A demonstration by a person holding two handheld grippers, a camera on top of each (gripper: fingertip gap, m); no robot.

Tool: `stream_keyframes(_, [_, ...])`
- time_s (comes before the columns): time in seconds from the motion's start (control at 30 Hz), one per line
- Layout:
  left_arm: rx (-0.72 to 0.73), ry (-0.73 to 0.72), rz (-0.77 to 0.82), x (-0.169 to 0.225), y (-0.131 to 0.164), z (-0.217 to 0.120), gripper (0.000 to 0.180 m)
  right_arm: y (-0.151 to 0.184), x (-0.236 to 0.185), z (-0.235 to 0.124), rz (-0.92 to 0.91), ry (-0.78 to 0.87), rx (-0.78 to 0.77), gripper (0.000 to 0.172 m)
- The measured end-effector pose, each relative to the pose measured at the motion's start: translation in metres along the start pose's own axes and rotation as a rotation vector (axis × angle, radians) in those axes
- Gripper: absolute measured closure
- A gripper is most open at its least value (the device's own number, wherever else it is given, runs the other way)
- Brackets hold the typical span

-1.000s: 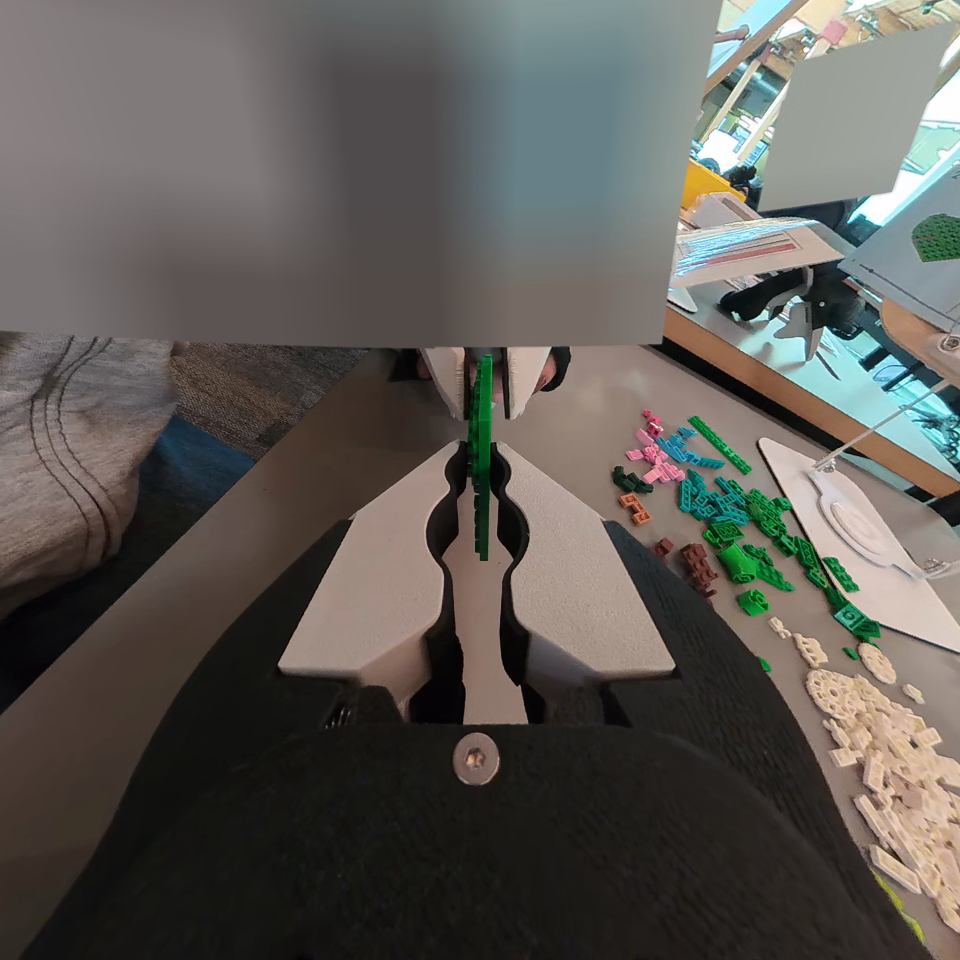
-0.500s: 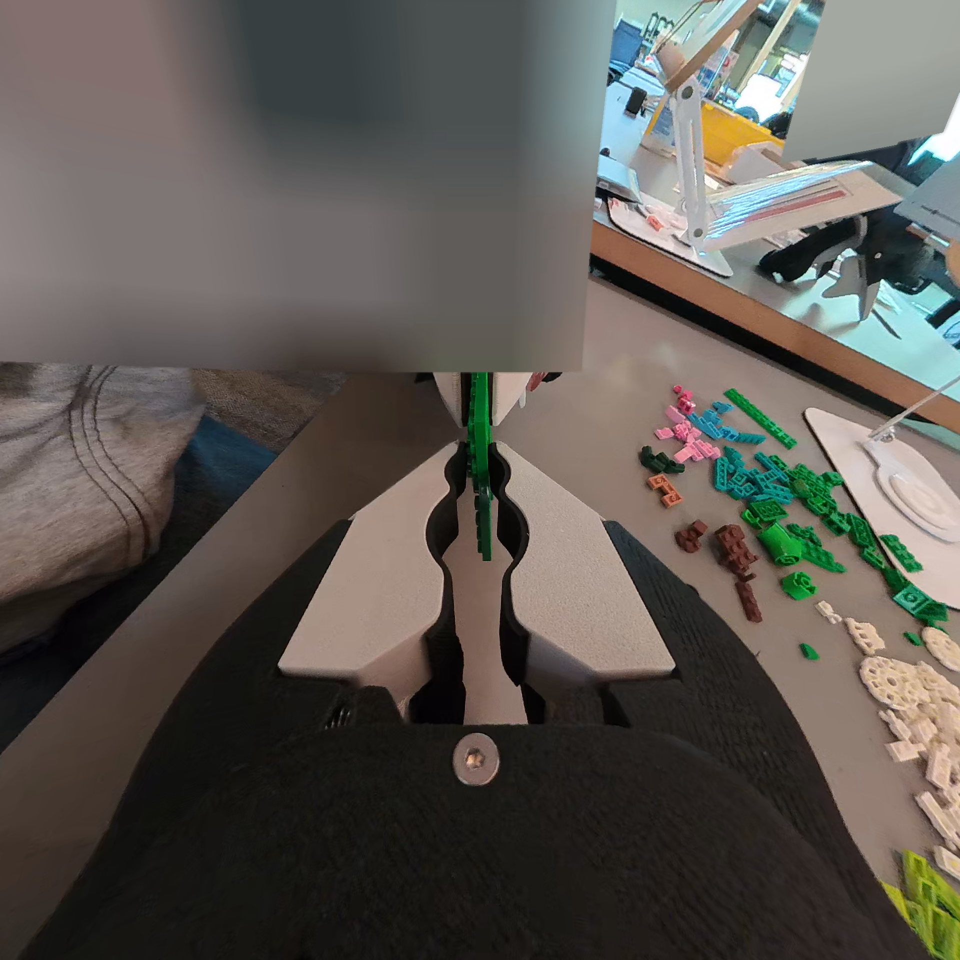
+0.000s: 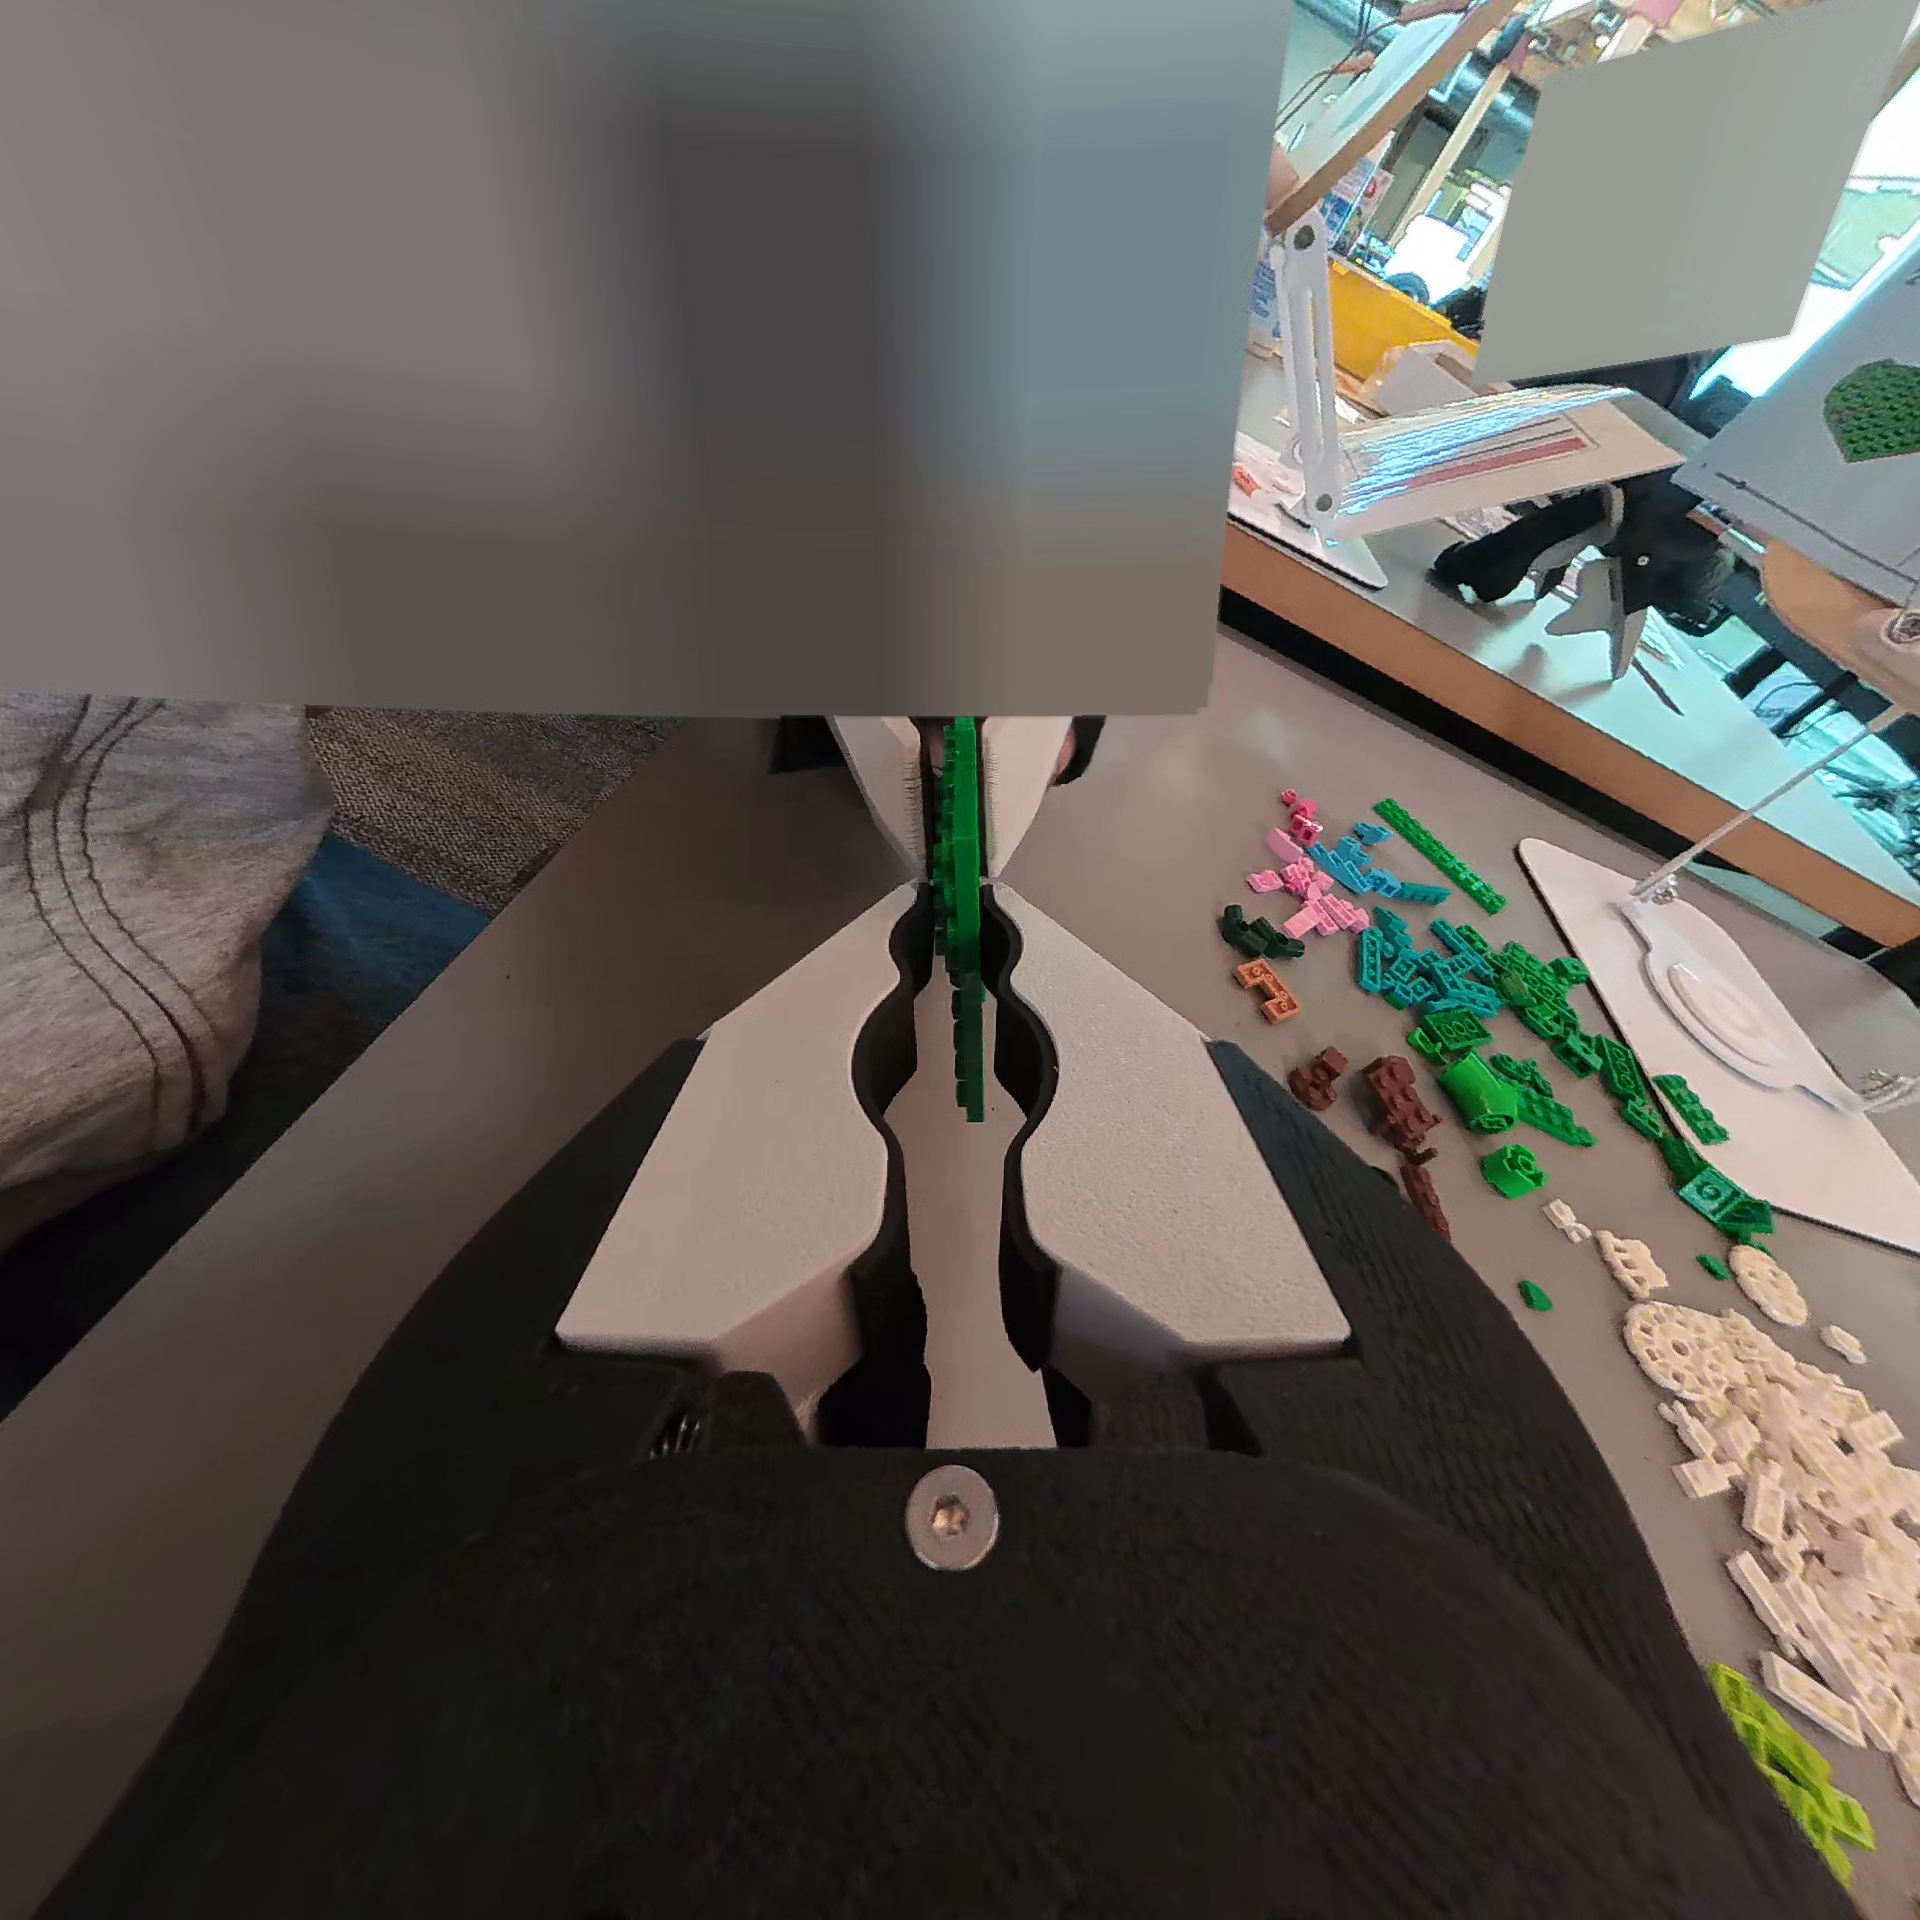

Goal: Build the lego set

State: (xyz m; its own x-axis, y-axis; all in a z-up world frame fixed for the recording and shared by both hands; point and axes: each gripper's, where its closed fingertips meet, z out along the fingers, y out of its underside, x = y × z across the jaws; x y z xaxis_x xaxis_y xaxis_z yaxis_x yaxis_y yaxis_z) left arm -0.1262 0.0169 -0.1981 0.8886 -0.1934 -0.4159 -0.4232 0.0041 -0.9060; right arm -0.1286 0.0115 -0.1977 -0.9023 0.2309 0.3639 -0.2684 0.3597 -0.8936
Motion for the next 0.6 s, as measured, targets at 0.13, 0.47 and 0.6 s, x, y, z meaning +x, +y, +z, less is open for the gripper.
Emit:
stream_keyframes(0.13, [0.002,0.032,-0.069,-0.0020,0.0001,-0.0021,0.175,-0.0014,0.0014,0.0017,-0.011,0.014,0.005,0.166])
stream_keyframes(0.47, [0.026,0.035,-0.099,-0.0045,-0.0025,-0.0047,0.175,-0.0033,0.0026,0.0042,-0.058,0.049,0.030,0.152])
stream_keyframes(0.6, [0.011,0.040,-0.090,-0.0027,-0.0006,-0.0030,0.175,-0.0055,0.0030,0.0036,-0.051,0.049,0.044,0.155])
